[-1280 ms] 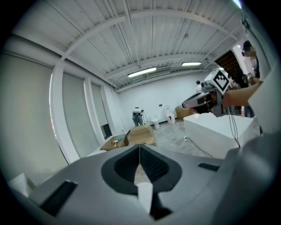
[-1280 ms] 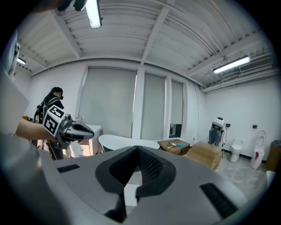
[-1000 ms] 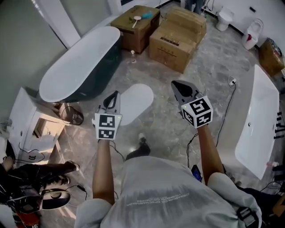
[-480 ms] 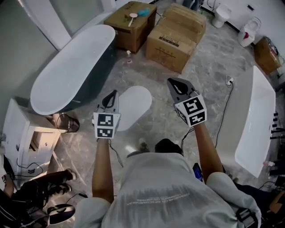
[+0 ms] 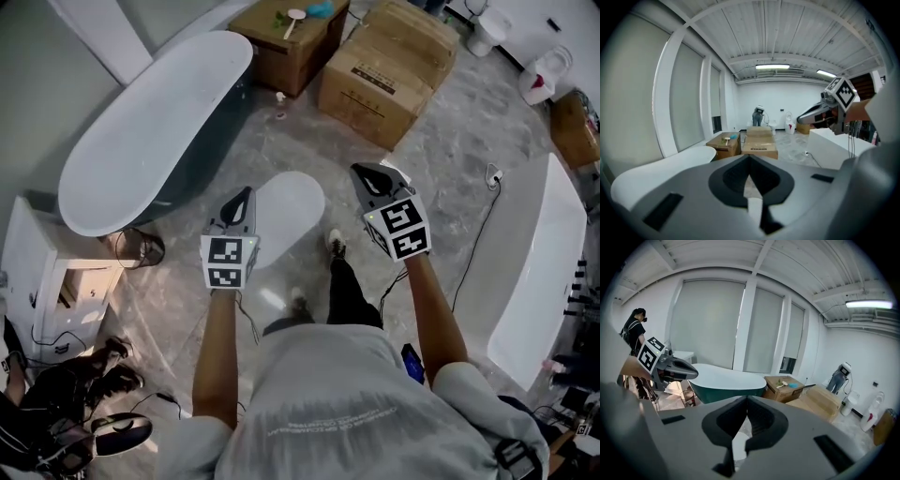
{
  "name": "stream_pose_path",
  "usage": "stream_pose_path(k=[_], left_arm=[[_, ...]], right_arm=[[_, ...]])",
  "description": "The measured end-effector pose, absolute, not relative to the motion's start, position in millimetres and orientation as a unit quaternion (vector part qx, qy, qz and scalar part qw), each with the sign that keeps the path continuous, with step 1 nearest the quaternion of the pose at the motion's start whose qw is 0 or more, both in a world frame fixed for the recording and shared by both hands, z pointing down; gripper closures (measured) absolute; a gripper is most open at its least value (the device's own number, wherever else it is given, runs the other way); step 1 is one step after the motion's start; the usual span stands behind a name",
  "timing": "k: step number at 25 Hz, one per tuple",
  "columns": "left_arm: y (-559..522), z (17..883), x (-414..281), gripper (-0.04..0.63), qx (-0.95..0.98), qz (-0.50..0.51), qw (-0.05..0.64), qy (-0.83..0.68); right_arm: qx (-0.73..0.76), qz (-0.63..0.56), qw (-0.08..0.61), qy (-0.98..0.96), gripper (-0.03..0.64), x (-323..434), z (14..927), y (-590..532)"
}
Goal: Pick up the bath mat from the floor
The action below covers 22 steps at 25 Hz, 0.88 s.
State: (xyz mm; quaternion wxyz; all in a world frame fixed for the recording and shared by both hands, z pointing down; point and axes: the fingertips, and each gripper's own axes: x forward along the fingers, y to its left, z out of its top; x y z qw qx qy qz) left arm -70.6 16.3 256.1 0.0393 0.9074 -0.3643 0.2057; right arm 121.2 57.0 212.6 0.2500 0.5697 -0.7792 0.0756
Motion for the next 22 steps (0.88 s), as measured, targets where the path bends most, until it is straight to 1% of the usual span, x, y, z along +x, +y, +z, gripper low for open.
stream_pose_path(k=[3,6,9,14,18,19,20,21,22], left_arm=[[-3.2,269.3,-65.0,0.578,0.905,0.207,0.047,-0.369],[-24.2,288.0,-52.7,0.578,0.899,0.229,0.047,-0.369],[-54.0,309.7,-41.1,0.578,0.891,0.25,0.048,-0.375],[-95.1,354.3,-25.9,0.578,0.873,0.257,0.084,-0.406],[-112.3,406.1,-10.1,0.578,0.859,0.263,0.124,-0.421],[-116.6,420.5,-7.5,0.578,0.855,0.266,0.134,-0.423],[-120.7,435.4,-5.4,0.578,0.852,0.27,0.145,-0.425],[-124.7,450.6,-3.6,0.578,0.848,0.274,0.155,-0.426],[-128.3,465.4,-1.3,0.578,0.844,0.279,0.166,-0.427]], right_arm=[[0.564,0.085,0.256,-0.78,0.603,135.2,231.9,31.9],[0.557,0.1,0.244,-0.788,0.601,150.7,251.7,1.1],[0.539,0.118,0.251,-0.795,0.603,163.5,279.9,-33.0],[0.491,0.129,0.285,-0.813,0.602,177.0,337.3,-75.6],[0.455,0.163,0.302,-0.822,0.6,192.4,402.2,-96.4],[0.449,0.174,0.308,-0.82,0.591,196.1,419.5,-101.5],[0.444,0.184,0.315,-0.818,0.554,199.2,436.8,-105.9],[0.438,0.196,0.321,-0.816,0.502,201.6,453.4,-109.7],[0.432,0.208,0.325,-0.815,0.482,203.6,468.9,-113.0]])
